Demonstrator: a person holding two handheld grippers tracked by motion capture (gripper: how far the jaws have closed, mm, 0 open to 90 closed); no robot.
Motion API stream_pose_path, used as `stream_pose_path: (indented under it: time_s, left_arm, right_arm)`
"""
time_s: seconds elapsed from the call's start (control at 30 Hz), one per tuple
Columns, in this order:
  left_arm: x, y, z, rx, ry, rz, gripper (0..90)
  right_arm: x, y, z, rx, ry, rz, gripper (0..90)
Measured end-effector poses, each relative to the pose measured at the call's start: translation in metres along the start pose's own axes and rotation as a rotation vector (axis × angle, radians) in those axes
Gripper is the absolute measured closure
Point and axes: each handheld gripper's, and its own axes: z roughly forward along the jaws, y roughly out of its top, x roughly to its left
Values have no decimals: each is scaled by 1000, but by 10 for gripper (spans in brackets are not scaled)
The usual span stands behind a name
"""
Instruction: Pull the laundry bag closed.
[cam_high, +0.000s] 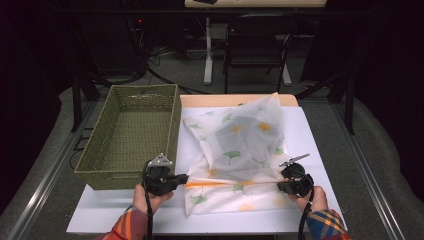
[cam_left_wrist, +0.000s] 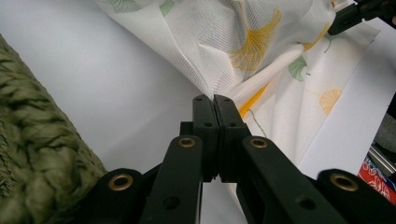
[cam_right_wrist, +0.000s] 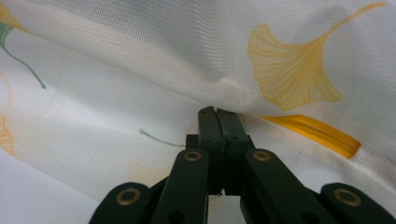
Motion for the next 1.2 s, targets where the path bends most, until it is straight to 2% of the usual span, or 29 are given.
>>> stream_pose_path:
  time_s: [0.17,0.2,0.6,0.9,1.03,1.2]
  left_arm:
    - [0,0,0,3,-1,2,894]
    - [0,0,0,2,-1,2,894]
    - [0,0,0,4,0,0,894]
    - [0,0,-1,4,1,3,895]
    - [0,0,-1,3,0,2,895]
    - [0,0,-1,5,3,1,895]
  right_arm:
    - [-7,-3,-3,-5,-17,16,900]
    - [-7,-4,-4,-4,-20,32,900]
    - [-17,-8,-7,-10,-29,41,900]
    - [-24,-11,-8,-6,-55,55,900]
    - [-28,-14,-10,0,-62,81,900]
    - [-32,-16,-11,-8,-75,86,900]
